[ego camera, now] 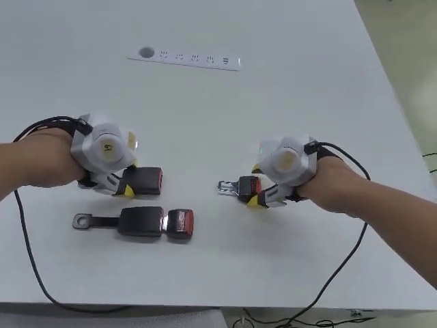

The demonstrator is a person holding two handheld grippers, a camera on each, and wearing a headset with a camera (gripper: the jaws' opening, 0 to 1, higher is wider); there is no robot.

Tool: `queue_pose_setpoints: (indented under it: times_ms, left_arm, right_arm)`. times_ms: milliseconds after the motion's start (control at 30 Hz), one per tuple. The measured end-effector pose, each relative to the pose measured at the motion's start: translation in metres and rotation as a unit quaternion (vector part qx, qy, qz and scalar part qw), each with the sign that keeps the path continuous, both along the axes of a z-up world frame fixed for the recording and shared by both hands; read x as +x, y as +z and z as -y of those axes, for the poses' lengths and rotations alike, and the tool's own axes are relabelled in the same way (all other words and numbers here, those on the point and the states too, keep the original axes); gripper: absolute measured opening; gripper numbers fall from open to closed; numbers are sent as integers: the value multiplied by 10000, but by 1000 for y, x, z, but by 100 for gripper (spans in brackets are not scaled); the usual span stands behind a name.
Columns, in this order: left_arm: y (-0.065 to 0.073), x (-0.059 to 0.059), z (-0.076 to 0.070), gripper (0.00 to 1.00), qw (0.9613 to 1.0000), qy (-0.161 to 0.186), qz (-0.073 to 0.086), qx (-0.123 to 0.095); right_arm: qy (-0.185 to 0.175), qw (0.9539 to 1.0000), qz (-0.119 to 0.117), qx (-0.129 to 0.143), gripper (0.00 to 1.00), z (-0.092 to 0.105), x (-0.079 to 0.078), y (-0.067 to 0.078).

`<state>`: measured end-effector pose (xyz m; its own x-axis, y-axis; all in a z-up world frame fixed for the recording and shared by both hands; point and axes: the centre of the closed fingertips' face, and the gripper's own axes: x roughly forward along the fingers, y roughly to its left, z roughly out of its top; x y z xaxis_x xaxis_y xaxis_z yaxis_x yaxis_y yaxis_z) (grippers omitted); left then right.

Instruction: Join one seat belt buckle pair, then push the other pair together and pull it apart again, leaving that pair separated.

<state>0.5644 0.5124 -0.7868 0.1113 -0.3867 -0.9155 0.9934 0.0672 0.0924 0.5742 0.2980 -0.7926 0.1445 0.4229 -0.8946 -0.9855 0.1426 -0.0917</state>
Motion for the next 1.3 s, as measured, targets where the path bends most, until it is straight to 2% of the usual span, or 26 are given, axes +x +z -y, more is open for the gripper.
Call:
queue_pose_setpoints:
  times_ms: [100,167,200,267,333,367,400,467,500,533,567,633,667,733,800,900,933,1000,1033,1133,1200,1233,1300]
  left_arm:
    - [-1,1,-1,33,10000,-20,42,29]
    - [-1,2,-1,33,9998,-88,144,107]
    - [0,3,-1,34,9994,-174,256,146]
    - [1,3,-2,36,9994,-98,297,161]
    - [3,1,-5,43,9994,-36,302,170]
    - [9,1,-8,44,9994,-14,346,93]
    - [14,4,-9,44,9988,257,411,-25]
    - [31,9,-14,46,9957,686,542,-306]
    - [40,10,-17,49,9930,902,606,-468]
    - [46,9,-19,51,9906,1076,608,-585]
    - [51,9,-23,53,9872,1275,658,-699]
    - [59,7,-38,61,9766,1743,846,-930]
    - [61,1,-42,64,9750,1819,844,-954]
    - [63,-11,-49,68,9744,1852,845,-959]
    - [59,-24,-59,70,9721,1950,848,-993]
    - [59,-45,-67,73,9655,2185,841,-1137]
    - [59,-54,-71,73,9626,2299,795,-1193]
    - [57,-66,-82,75,9576,2477,745,-1271]
    - [54,-69,-87,76,9564,2525,730,-1273]
    - [53,-84,-99,79,9509,2727,676,-1298]
    - [55,-94,-106,81,9436,2944,677,-1353]
    - [57,-102,-104,82,9412,2997,692,-1395]
    - [56,-105,-112,89,9365,3141,720,-1386]
  right_arm:
    - [35,10000,32,-61,40,-1,0,0]
    - [-7,9999,104,-130,41,-2,-1,1]
    - [-21,9998,132,-155,42,-3,-2,2]
    - [-59,9996,199,-211,45,-4,-4,6]
    - [-93,9989,415,-173,47,-8,-1,15]
    - [-151,9987,474,-137,49,-9,-1,19]
    - [-231,9982,558,-69,49,-11,1,23]
    - [-366,9973,630,75,52,-15,-1,31]
    - [-476,9965,663,181,53,-18,-4,36]
    - [-633,9951,659,387,55,-23,-10,44]
    - [-703,9942,679,448,57,-24,-13,48]
    - [-852,9922,740,522,60,-27,-19,48]
    - [-962,9907,730,624,61,-31,-27,54]
    - [-1024,9894,754,707,64,-37,-38,57]
    - [-1186,9865,691,899,65,-42,-46,60]
    - [-1309,9834,747,1010,71,-44,-56,63]
    - [-1454,9809,738,1064,72,-44,-62,65]
    - [-1677,9763,753,1146,75,-39,-65,67]
    - [-1863,9725,750,1184,76,-34,-67,68]
    - [-2045,9687,762,1181,81,-22,-75,68]
    - [-2174,9653,808,1197,83,-13,-81,71]
    - [-2298,9624,783,1221,84,-7,-85,70]
    - [-2451,9584,782,1239,87,0,-91,71]
